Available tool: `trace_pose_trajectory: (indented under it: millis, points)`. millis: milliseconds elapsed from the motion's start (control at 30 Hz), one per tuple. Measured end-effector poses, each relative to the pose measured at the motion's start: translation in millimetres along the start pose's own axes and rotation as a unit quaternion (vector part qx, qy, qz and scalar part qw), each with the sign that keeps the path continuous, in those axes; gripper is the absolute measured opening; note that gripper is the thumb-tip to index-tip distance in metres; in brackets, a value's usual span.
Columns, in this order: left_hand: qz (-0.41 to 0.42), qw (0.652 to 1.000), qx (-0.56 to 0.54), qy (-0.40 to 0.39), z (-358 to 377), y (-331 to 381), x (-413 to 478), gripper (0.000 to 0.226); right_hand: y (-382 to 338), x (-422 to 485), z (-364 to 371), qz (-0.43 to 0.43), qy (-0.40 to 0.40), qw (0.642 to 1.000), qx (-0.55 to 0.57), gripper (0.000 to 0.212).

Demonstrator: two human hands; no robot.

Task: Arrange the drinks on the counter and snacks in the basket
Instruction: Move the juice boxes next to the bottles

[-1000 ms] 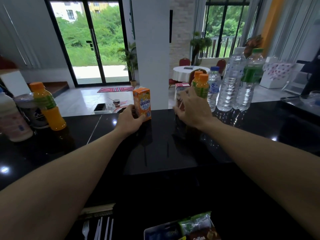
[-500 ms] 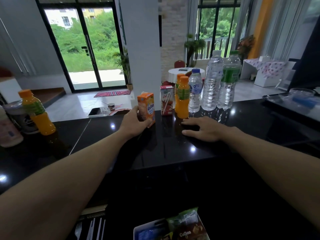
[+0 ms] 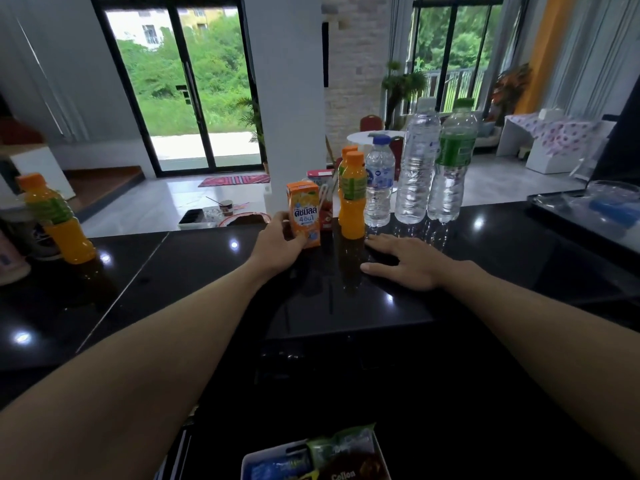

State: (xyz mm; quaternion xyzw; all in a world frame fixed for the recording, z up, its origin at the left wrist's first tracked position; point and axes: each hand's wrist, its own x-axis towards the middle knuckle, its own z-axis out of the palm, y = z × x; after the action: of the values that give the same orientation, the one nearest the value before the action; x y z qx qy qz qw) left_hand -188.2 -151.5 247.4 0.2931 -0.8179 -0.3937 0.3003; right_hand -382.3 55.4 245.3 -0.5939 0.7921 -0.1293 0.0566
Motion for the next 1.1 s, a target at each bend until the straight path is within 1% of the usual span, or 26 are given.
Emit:
trace_pose_trajectory:
  millis: [67,200,367,467,567,667,767,933,1100]
  points:
    - [0.004,1.0,0.006,-0.013,1.3,1.4,0.7,0.046,2.9,2.0,1.3,-0.002,0.005,1.0,-0.004,0.105]
    - [0.017,0.999,0.03,-0.043,2.2,5.4,3.3,0.039,7.4,4.8,3.5,0.001,0.012,1.0,-0.008,0.11]
    - [-0.005,0.997,0.014,-0.074,2.2,10.1,8.8,0.035,6.6,5.6,3.0,-0.004,0.008,1.0,-0.004,0.112]
    - [-0.002,0.998,0.022,-0.067,10.9,14.5,10.4,0.034,5.5,4.8,2.2,-0.006,0.008,1.0,-0.004,0.106]
    - [0.001,0.996,0.08,-0.04,22.9,12.7,11.5,0.04,5.2,4.6,1.7,-0.007,0.007,1.0,-0.008,0.099]
    - [0.0,0.99,0.14,-0.022,25.7,12.5,12.8,0.045,4.2,5.2,0.0,-0.008,0.008,1.0,-0.013,0.097]
    - [-0.004,0.982,0.188,-0.02,26.3,14.3,12.1,0.048,2.8,5.6,-0.7,-0.011,0.01,1.0,-0.021,0.096]
    - [-0.023,0.979,0.201,-0.026,27.1,13.3,10.0,0.048,1.4,4.4,0.5,-0.011,0.004,1.0,-0.028,0.095]
    - [-0.018,0.976,0.215,-0.027,26.8,14.4,9.7,0.05,0.5,3.9,-0.5,-0.013,0.007,0.999,-0.029,0.094]
